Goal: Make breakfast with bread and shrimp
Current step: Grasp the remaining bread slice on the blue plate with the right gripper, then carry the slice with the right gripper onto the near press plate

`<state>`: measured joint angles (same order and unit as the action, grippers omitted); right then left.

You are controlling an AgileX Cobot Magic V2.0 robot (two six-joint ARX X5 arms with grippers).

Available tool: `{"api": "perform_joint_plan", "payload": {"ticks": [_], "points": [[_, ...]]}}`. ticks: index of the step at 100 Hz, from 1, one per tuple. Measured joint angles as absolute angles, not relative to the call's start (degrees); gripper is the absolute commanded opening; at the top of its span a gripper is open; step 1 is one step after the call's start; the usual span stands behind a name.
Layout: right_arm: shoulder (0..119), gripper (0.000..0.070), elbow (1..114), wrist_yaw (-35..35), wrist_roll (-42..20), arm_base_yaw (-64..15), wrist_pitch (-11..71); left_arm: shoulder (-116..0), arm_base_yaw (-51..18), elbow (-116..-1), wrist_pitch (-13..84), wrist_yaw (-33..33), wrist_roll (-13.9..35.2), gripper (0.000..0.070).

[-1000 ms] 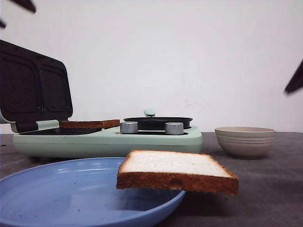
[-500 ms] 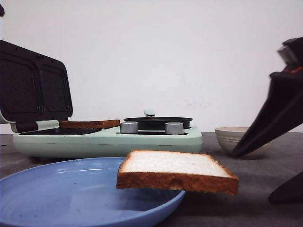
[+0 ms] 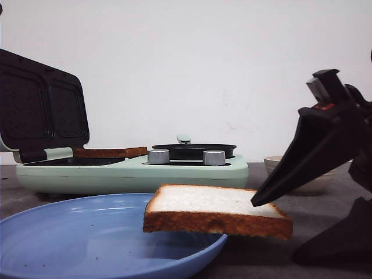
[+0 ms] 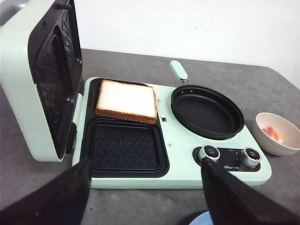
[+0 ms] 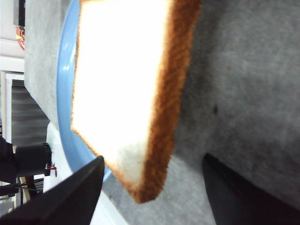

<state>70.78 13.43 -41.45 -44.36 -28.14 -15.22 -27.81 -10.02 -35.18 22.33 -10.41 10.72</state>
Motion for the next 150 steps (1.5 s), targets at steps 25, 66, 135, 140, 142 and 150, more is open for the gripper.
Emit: {"api": "perform_joint_plan", "payload": {"ticks": [25,66,135,140,142,150], "points": [[73.0,0.0097,13.4,-41.8,-46.8,-29.3,-19.2,-27.8,-10.0,-35.2,22.6,-10.4,10.7,0.0387],[73.0,0.0,13.4,-43.5,-49.9,-29.6,-26.6,-27.8,-10.0,-35.2,24.0,-10.4,10.7,0.0387],[75.8,0.0,33.3,-37.3,-60.5,-36.2,-26.4,-27.8,-10.0,-35.2,23.7,-10.0,10.1,0.0387],[77.5,0.0,36.5,-37.2,-59.6,-36.8,-25.0,-27.8,-10.0,-35.2,23.5,-10.0,10.1,0.0387],[78.2,0.0,37.8,-37.2,-59.3,-36.9,-24.6,-27.8,-10.0,-35.2,23.5,-10.0,10.1,0.0387],[81.7,0.0,42.9,-36.5,-58.3,-37.7,-23.5,-27.8,-10.0,-35.2,23.5,-9.5,10.0,0.0387]]}}
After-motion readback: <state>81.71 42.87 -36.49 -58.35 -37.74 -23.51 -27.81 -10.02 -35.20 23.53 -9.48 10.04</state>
